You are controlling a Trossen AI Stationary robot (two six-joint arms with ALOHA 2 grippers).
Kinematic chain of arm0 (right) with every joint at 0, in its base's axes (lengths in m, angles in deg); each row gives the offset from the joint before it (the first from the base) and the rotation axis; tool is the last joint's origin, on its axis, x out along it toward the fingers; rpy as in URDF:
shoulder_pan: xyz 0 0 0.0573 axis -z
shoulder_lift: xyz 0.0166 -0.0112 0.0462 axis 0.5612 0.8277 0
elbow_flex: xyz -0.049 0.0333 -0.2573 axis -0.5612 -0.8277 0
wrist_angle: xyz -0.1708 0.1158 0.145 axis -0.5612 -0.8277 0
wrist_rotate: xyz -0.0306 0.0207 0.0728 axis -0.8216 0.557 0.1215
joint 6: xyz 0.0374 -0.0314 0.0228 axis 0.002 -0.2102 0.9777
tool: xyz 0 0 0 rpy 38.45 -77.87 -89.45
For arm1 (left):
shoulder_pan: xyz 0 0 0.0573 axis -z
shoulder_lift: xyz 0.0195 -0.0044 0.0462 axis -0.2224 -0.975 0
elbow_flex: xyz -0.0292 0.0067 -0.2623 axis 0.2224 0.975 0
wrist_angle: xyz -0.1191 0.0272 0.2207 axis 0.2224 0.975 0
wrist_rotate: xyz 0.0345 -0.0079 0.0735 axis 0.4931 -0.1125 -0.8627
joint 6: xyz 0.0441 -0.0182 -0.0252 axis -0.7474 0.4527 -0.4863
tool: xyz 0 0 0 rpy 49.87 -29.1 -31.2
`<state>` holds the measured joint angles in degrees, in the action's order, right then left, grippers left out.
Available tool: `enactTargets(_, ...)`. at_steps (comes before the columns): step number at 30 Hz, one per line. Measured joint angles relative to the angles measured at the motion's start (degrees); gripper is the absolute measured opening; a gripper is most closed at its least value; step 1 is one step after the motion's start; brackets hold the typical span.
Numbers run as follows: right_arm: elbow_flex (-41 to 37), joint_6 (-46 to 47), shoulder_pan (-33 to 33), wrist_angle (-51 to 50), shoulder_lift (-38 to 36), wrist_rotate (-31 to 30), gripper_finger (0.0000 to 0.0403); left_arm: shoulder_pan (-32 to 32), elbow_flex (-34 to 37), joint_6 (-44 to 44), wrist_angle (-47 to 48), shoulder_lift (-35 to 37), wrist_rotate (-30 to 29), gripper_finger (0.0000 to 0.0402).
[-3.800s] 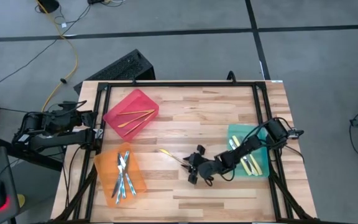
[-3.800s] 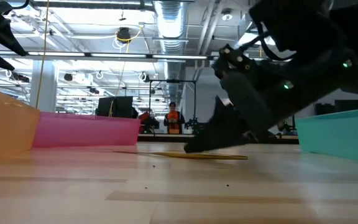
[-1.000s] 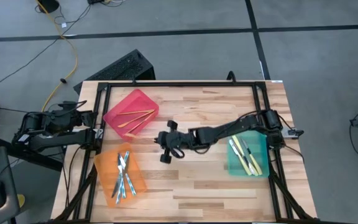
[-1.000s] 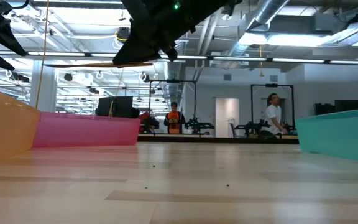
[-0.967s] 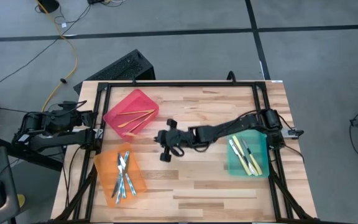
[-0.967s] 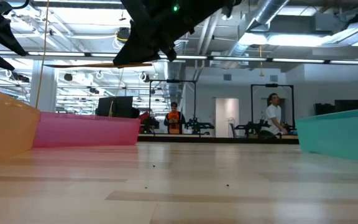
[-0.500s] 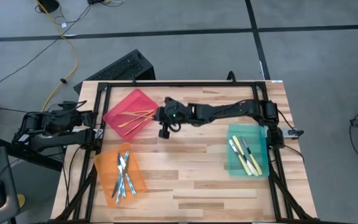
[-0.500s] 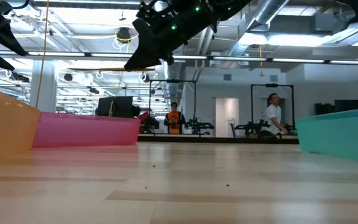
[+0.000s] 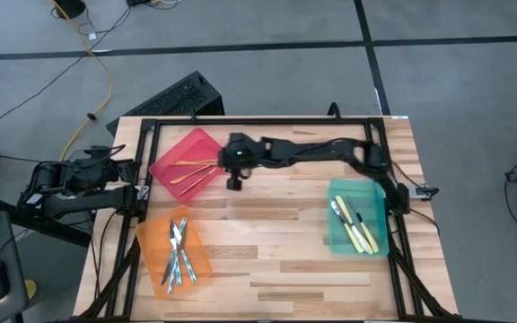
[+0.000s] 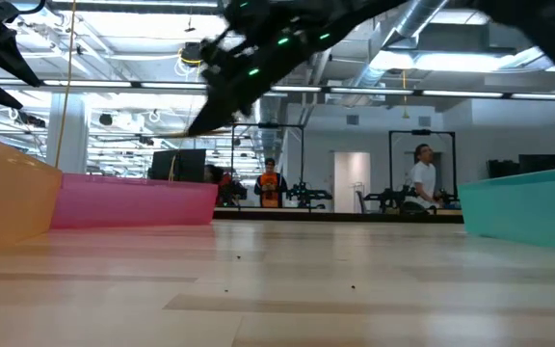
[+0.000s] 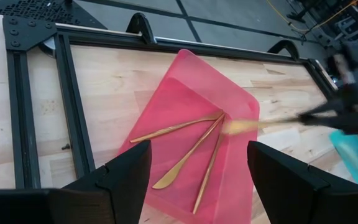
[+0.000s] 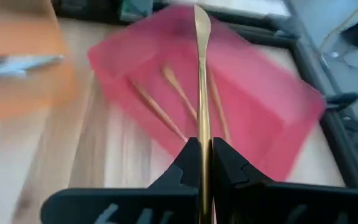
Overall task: Sort silverware by color (type)
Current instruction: Put the gold knife into the red bin
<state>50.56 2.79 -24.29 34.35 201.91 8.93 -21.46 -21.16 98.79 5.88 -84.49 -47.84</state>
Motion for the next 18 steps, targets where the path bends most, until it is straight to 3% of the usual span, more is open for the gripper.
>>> enactTargets(10, 29.6, -4.3, 1.7, -18.7, 17.7, -0.3, 0.0021, 0.0, 0.0, 0.0, 0.0, 0.0, 0.0, 0.0247)
enactTargets(18, 29.4, -7.3, 3.2, -16.7, 19.3, 2.5, 0.0021, 0.0, 0.0, 0.0, 0.0, 0.0, 0.0, 0.0247)
